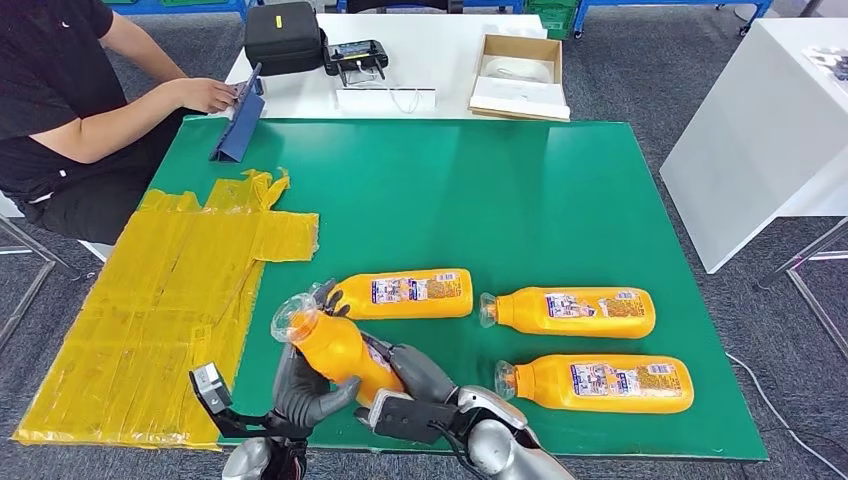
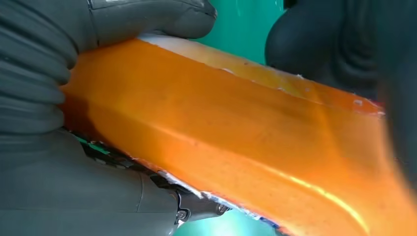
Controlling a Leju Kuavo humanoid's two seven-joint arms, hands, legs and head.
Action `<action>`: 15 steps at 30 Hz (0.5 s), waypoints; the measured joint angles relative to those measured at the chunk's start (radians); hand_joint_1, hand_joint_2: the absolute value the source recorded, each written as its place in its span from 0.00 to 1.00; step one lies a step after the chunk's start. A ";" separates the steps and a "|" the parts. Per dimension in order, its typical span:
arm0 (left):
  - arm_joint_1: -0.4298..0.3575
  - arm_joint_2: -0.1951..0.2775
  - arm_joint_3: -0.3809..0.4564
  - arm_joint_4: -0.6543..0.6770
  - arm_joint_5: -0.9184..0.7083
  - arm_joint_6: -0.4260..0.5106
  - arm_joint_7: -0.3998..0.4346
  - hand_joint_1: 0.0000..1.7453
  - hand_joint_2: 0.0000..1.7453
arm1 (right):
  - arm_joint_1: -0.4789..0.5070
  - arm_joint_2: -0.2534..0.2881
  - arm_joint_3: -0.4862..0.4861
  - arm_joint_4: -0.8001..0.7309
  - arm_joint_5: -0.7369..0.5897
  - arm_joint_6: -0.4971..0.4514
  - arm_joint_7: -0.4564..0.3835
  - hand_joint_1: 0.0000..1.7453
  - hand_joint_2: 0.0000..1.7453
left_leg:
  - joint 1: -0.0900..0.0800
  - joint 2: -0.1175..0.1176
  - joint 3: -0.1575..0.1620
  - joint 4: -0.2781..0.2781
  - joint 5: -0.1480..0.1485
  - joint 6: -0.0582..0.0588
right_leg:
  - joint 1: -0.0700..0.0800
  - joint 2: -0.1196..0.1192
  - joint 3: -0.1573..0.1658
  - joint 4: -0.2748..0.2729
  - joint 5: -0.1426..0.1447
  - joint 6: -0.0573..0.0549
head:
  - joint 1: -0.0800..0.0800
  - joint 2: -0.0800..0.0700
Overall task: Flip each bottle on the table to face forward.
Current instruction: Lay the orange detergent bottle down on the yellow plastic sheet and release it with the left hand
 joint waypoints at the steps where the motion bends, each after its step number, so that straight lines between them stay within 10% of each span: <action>1: 0.000 0.001 0.001 0.002 -0.009 0.015 -0.001 1.00 1.00 | -0.009 0.000 0.015 0.005 -0.004 -0.001 0.005 1.00 1.00 | 0.000 0.000 0.000 0.000 0.000 0.000 | 0.000 0.000 0.000 0.000 0.000 0.000 | 0.000 0.000; 15: -0.011 0.015 -0.003 0.035 -0.083 0.202 -0.011 1.00 1.00 | -0.077 0.000 0.106 0.043 -0.007 -0.035 0.043 1.00 1.00 | 0.000 0.000 0.000 0.000 0.000 0.000 | 0.000 0.000 0.000 0.000 0.000 0.000 | 0.000 0.000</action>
